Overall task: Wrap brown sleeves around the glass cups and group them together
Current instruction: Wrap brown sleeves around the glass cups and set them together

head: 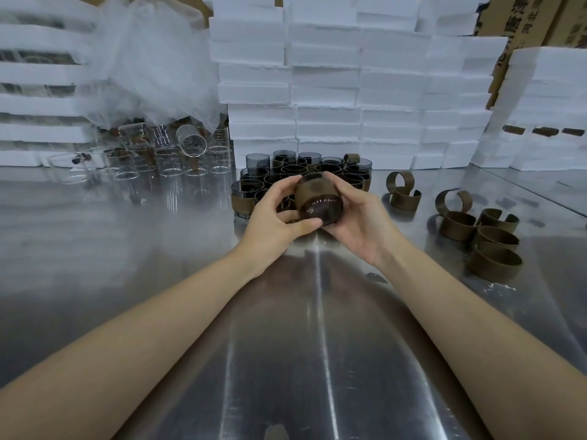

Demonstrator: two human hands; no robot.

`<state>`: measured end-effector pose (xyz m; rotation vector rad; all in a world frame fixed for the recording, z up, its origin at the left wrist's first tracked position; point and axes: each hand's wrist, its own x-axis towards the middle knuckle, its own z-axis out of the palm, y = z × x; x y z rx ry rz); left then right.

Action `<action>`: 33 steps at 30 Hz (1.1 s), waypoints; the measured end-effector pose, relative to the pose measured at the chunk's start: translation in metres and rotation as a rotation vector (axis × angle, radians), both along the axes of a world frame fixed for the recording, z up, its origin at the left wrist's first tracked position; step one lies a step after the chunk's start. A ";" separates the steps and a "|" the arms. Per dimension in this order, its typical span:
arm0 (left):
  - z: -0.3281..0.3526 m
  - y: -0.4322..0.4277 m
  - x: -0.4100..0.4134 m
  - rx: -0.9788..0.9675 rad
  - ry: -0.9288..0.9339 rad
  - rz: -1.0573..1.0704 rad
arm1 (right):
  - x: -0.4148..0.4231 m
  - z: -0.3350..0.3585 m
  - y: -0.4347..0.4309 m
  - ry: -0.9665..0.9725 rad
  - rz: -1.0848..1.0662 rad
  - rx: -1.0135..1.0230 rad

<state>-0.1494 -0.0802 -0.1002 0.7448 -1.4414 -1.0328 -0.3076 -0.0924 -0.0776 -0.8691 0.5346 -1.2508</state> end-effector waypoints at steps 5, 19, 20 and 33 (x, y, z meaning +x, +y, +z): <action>-0.001 -0.002 0.000 -0.055 0.011 0.035 | 0.004 -0.004 0.001 0.064 0.023 0.063; -0.002 -0.001 0.002 -0.119 -0.023 0.035 | 0.002 -0.008 0.000 0.108 0.031 0.054; -0.002 -0.001 0.002 -0.118 -0.025 0.035 | 0.002 -0.008 0.000 0.106 0.029 0.054; -0.004 -0.003 0.003 -0.115 -0.023 0.054 | 0.004 -0.015 0.002 0.556 -0.220 -0.393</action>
